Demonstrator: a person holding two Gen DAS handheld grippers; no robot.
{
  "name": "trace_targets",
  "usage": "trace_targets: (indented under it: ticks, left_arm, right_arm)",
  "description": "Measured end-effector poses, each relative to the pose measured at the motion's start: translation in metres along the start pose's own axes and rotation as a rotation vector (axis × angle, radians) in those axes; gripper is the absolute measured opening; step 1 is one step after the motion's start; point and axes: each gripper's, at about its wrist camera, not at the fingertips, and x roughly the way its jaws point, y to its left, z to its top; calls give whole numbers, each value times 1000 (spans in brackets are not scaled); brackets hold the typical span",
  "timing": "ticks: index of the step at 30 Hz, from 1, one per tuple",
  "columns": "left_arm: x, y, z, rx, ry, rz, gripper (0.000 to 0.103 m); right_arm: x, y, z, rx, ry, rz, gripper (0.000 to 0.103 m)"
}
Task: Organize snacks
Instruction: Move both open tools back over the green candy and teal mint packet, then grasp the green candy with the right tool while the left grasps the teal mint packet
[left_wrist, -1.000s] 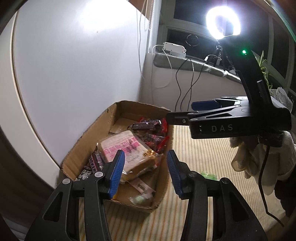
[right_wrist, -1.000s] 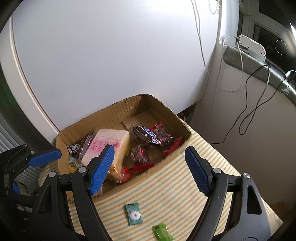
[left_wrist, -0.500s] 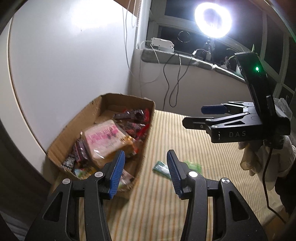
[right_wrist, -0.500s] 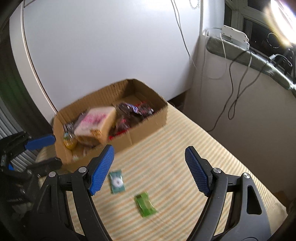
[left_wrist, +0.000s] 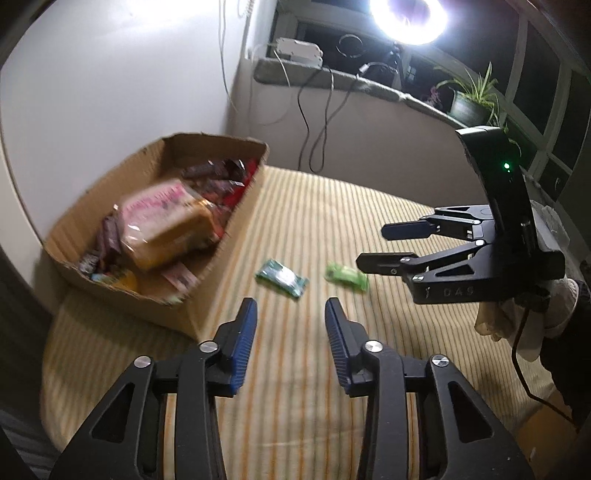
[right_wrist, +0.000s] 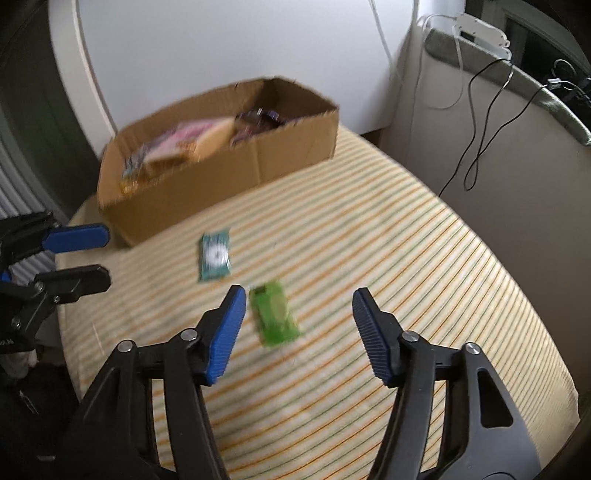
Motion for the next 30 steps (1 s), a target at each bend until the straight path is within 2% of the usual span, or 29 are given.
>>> trace_targets:
  ticks: [1,2,7,9,11,13,20,25,30]
  left_arm:
    - [2,-1,-1,2,5,-2,34]
    - [5,-4,-1,4,12,-5,33]
    - [19,-12,-1,21,36,-4,33]
    - [26,-15,1,26,48,0,30]
    - [31,-16,2,27,57,4,30]
    - [36,-17,3,28,64,10,30]
    - [53,-18,8,16,83,27,30]
    - [63,-22,11,20,97,40,30]
    - [72,-21,12,12,110,56,30]
  right_arm:
    - [2,1,-3,-6,10,7,48]
    - [5,3,-6,-13,21,13,47]
    - [14,10,-13,-45,46,25,46]
    - [17,11,-14,-52,50,29,45]
    - [19,11,-14,-56,52,26,45]
    - [22,10,-13,-57,55,25,40]
    - [31,5,-11,-57,57,30,39]
    - [32,-2,-11,-43,49,26,25]
    - [28,-11,-15,-27,46,24,25]
